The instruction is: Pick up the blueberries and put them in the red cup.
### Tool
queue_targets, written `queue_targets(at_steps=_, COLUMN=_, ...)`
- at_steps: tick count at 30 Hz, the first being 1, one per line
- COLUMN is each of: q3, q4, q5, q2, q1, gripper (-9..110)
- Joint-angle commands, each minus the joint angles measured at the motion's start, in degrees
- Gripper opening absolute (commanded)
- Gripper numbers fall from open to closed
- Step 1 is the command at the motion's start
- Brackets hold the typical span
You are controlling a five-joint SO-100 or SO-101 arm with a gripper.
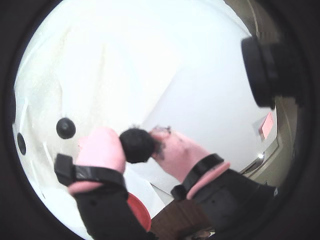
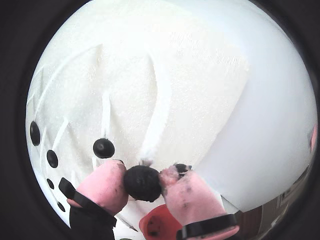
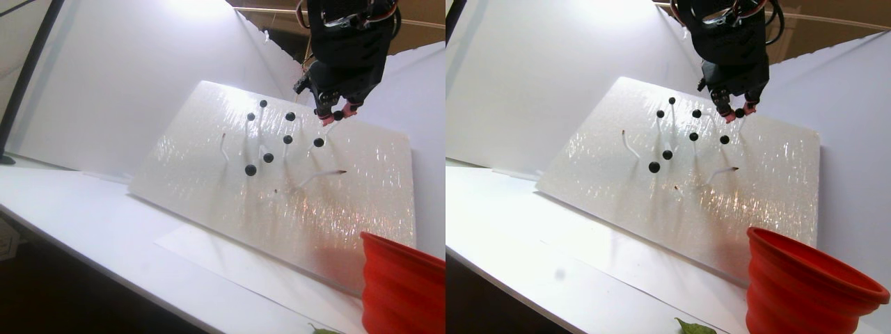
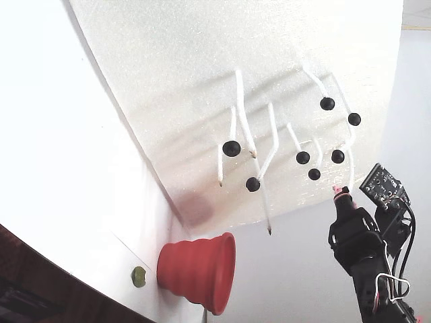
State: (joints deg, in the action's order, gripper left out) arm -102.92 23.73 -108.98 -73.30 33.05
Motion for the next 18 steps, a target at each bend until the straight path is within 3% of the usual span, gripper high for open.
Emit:
queue_targets(at_steps=1, q3=-0.3, q4=1.8, q5=-0.7, q2=-8.7, q1=0.1, gripper=12)
queue_targets(at_steps=18, q3=-7.4, q4=1.8, q5=-1.7, q2=-13.7, q1=1.1, gripper=12)
